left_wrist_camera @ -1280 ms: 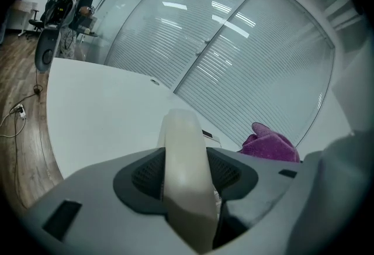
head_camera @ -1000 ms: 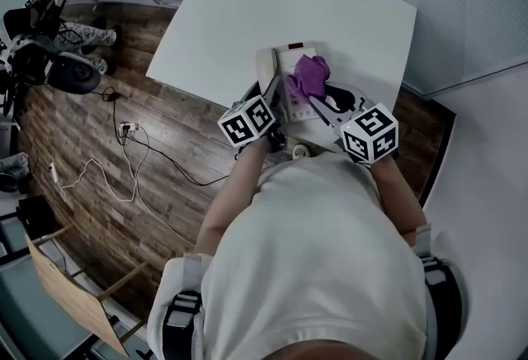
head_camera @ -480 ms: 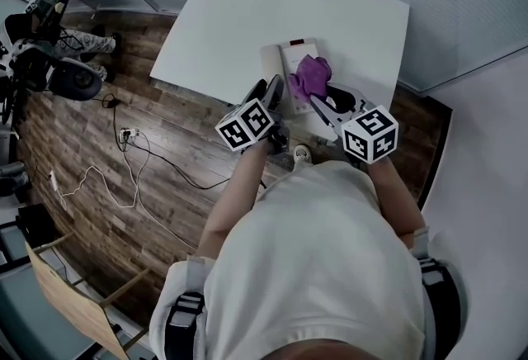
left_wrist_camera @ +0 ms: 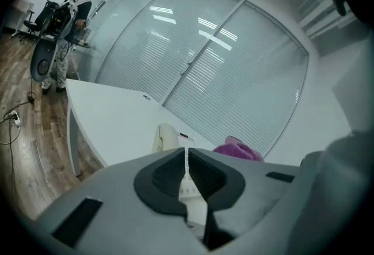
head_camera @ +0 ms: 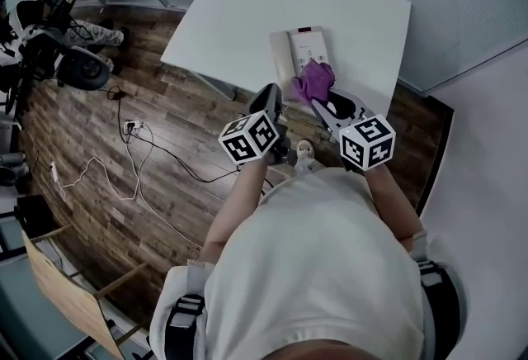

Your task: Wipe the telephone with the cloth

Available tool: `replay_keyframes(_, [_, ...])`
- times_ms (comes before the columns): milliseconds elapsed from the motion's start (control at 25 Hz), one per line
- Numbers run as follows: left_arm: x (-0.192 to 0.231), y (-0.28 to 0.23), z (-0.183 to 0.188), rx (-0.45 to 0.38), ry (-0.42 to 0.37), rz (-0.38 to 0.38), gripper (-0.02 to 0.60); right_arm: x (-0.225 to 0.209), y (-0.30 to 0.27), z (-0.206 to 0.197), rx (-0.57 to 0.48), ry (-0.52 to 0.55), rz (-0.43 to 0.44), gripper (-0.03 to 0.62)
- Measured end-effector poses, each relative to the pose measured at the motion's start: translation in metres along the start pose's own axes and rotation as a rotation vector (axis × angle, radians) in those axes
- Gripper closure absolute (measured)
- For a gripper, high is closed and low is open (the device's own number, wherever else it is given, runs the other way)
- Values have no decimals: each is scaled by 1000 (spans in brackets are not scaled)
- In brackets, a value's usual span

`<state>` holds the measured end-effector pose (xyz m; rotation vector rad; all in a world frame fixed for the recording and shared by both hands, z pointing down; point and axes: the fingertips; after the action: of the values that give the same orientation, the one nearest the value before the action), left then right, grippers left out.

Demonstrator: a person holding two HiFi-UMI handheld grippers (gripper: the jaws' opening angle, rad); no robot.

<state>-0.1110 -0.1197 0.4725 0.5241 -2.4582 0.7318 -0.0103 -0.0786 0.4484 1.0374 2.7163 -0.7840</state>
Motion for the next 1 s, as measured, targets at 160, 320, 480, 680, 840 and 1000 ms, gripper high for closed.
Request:
replay_keyframes(160, [0, 29, -15, 14, -24, -8, 560, 17, 11, -11, -25, -7, -11, 459])
replay_keyframes(320, [0, 60, -32, 25, -28, 5, 560, 37, 29, -19, -45, -14, -4, 459])
replay_keyframes(480, [-2, 79, -53, 48, -22, 4, 561, 53, 46, -29, -49, -15, 11, 459])
replay_keyframes(680, [-7, 105, -79, 79, -27, 4, 561, 73, 62, -47, -37, -16, 29, 459])
replay_keyframes(840, [-15, 121, -96, 90, -40, 7, 561, 82, 72, -62, -22, -7, 38, 459])
replay_keyframes(1000, [-22, 141, -113, 93, -53, 6, 561, 98, 85, -79, -13, -13, 63, 459])
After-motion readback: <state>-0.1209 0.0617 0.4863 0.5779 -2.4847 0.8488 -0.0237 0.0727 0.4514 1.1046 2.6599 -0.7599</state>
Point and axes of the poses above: the fingertips, and each gripper's own axes: y backward along the fingers, x to its left, z out of its top, and after that the axes turned 4 degrees about x, right-handed
